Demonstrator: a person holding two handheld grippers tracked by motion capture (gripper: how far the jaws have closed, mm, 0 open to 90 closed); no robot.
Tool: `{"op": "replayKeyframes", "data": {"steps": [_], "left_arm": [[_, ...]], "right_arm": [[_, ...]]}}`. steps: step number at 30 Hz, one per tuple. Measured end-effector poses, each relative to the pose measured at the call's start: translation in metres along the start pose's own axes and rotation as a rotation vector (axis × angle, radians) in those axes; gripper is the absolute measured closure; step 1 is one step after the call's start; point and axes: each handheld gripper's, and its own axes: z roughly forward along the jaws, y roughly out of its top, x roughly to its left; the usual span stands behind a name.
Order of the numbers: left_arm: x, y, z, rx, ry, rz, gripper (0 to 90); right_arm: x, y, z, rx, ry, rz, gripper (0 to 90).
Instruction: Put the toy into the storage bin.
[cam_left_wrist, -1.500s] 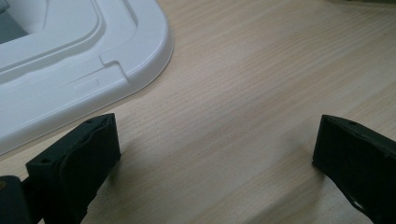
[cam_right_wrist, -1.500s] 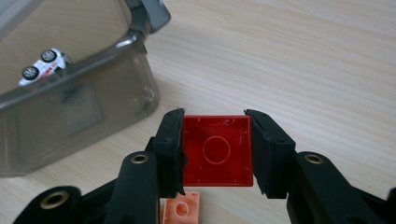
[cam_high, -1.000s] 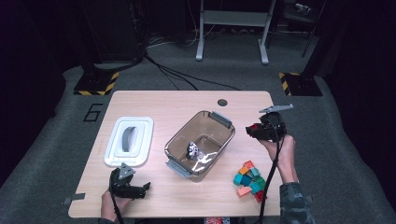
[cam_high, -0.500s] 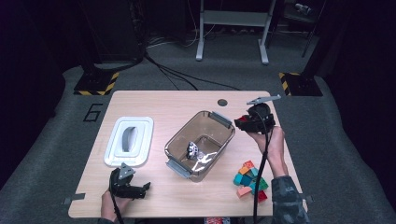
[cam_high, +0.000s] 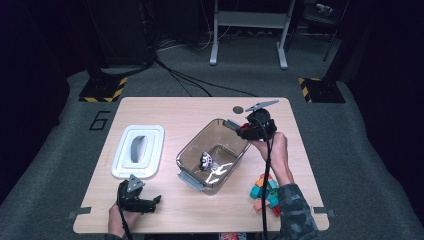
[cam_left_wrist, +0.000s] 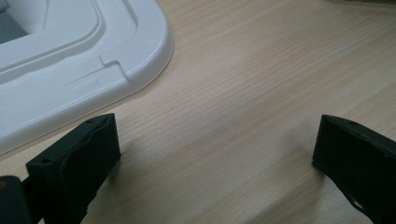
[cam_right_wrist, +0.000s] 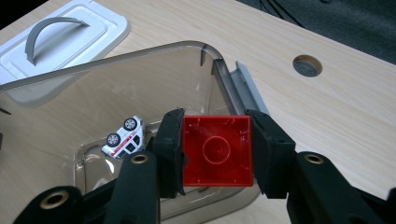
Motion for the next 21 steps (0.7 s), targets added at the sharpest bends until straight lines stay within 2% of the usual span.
{"op": "replayKeyframes", "data": {"steps": [10,21], "left_arm": [[0.0,0.0,0.0,0.0,0.0,0.001,0.5],[0.0,0.0,0.0,0.0,0.0,0.001,0.5]], "right_arm": [[0.008,-0.002,0.018,0.056,0.015,-0.021,58.7],[0.006,-0.013,0.03,0.125,0.019,-0.023,58.6]]}}
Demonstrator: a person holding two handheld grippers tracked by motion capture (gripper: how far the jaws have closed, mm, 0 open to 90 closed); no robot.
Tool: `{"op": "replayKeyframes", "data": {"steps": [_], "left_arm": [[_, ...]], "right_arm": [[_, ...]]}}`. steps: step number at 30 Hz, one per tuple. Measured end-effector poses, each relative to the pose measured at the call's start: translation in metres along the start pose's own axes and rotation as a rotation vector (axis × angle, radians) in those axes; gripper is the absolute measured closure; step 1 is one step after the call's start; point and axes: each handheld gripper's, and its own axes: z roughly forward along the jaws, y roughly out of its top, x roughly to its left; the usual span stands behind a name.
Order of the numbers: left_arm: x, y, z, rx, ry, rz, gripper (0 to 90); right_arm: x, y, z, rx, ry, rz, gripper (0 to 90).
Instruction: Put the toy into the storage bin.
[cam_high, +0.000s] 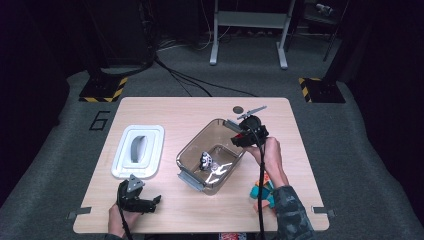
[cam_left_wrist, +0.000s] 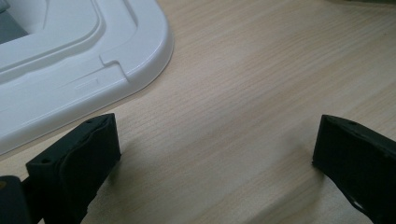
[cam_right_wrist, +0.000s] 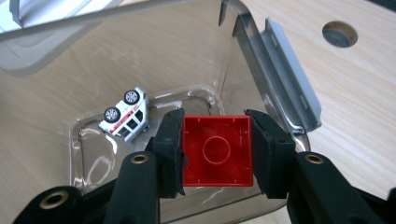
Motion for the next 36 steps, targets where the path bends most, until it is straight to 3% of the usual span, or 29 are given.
{"op": "replayKeyframes", "data": {"steps": [15,20,29,36], "left_arm": [[0.0,0.0,0.0,-0.001,0.0,-0.001,0.5],[0.0,0.0,0.0,-0.001,0.0,-0.001,0.5],[0.0,0.0,0.0,0.0,0.0,-0.001,0.6],[0.0,0.0,0.0,-0.004,0.003,-0.002,0.5]], "right_arm": [[-0.002,-0.006,0.002,0.023,-0.011,-0.004,57.2],[-0.003,-0.007,-0.001,0.022,-0.007,0.011,44.4],[-0.009,-0.02,-0.021,-0.041,-0.01,0.045,19.4],[-0.024,-0.046,-0.034,-0.065,-0.015,0.09,13.3]]}}
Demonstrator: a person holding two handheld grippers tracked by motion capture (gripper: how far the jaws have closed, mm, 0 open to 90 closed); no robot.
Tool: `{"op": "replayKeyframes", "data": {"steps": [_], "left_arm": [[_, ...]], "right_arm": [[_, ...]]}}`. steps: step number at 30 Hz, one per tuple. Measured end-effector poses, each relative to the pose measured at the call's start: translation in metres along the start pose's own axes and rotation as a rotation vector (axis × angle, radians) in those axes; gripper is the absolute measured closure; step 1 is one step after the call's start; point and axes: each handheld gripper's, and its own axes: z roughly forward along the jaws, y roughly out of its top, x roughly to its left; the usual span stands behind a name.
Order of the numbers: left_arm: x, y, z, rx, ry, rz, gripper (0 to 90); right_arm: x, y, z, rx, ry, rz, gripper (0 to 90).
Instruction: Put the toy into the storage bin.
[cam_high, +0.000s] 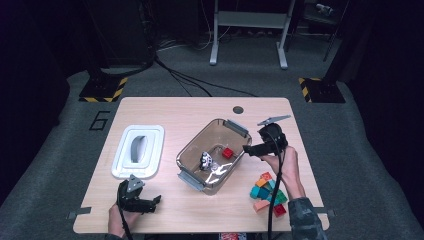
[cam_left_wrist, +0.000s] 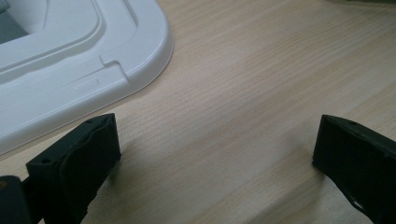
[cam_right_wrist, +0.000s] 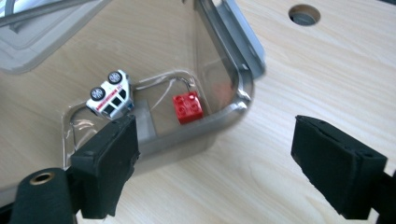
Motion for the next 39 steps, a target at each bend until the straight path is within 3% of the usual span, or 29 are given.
{"op": "replayKeyframes", "data": {"steps": [9,18,27,39], "left_arm": [[0.0,0.0,0.0,-0.003,0.0,-0.008,0.5],[0.0,0.0,0.0,-0.004,0.006,-0.003,0.5],[0.0,0.0,0.0,-0.003,0.006,-0.003,0.5],[0.0,0.0,0.0,-0.004,0.006,-0.003,0.5]], "right_arm": [[-0.022,-0.042,-0.001,0.023,-0.007,0.057,3.4],[-0.032,-0.075,0.002,0.057,-0.017,0.103,0.1],[-0.04,-0.094,0.015,0.105,-0.058,0.14,10.3],[-0.043,-0.102,0.039,0.16,-0.05,0.15,28.5]]}}
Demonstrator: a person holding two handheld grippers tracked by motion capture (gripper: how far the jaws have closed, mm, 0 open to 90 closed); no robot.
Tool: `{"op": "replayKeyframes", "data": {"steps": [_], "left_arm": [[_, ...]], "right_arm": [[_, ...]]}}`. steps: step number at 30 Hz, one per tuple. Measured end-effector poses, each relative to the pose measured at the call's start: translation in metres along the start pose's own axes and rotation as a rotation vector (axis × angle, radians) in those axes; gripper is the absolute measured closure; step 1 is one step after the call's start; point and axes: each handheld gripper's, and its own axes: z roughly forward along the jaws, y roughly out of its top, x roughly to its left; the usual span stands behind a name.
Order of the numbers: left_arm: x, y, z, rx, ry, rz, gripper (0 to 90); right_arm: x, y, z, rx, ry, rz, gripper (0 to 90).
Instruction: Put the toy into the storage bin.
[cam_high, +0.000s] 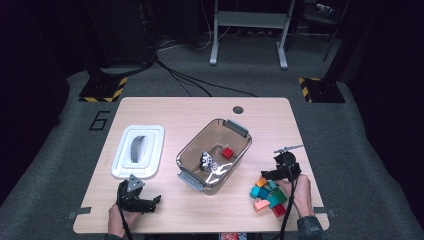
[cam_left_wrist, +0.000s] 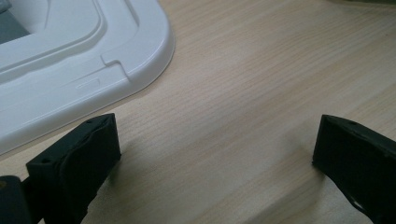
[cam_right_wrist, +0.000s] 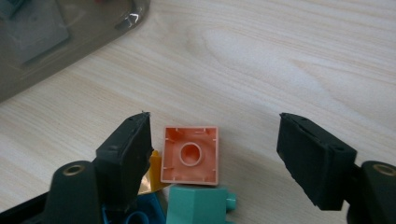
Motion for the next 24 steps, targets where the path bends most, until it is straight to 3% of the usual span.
{"op": "replayKeyframes", "data": {"steps": [24], "left_arm": [[0.0,0.0,0.0,0.0,0.0,0.0,0.5]], "right_arm": [[0.0013,0.0025,0.0074,0.058,-0.01,0.015,56.7]]}}
